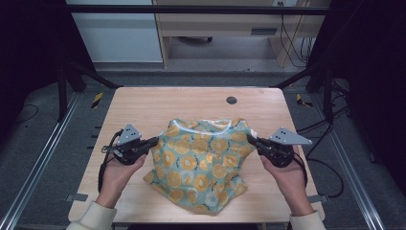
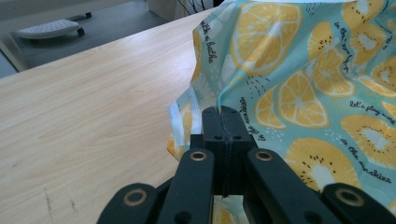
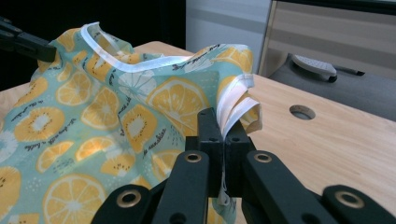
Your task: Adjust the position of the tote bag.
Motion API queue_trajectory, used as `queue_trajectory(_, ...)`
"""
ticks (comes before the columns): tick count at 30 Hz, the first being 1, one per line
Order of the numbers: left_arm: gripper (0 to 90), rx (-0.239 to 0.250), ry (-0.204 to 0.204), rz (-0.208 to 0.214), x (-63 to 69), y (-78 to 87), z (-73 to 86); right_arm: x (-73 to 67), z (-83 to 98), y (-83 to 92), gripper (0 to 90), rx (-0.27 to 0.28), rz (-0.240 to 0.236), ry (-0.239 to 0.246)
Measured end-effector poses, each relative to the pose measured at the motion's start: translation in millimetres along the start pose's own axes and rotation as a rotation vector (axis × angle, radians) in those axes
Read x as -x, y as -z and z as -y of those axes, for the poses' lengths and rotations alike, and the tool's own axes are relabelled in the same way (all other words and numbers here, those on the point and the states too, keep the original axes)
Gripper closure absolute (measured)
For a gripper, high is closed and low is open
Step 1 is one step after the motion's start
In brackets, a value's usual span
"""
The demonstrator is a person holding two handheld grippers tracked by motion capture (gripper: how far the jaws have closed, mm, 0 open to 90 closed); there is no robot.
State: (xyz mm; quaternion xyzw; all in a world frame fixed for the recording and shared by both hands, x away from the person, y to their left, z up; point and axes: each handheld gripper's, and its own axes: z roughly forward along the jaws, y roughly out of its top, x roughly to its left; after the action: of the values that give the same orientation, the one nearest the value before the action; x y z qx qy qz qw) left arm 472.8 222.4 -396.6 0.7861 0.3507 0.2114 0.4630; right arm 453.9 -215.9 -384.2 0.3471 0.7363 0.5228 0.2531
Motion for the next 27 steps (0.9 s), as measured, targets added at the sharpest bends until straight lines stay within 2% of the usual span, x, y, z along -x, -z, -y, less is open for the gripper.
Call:
queue_trajectory(7,90.0,0.023,0.003,0.017,6.8,11.3,13.1,-7.6,8.5,4.4,89.7,0.008,-0.004,0.000)
queue_trajectory(12,90.0,0.031,0.004,0.023,10.2,18.2,20.6,-15.4,12.4,6.7,89.7,0.016,0.013,0.022)
queue_trajectory(22,90.0,0.013,-0.008,0.032,19.2,31.2,40.5,-27.1,28.2,12.4,89.7,0.009,-0.036,0.012)
queue_trajectory(27,90.0,-0.016,-0.041,0.055,27.5,38.3,51.4,-33.7,40.4,19.8,89.7,-0.009,-0.062,0.007)
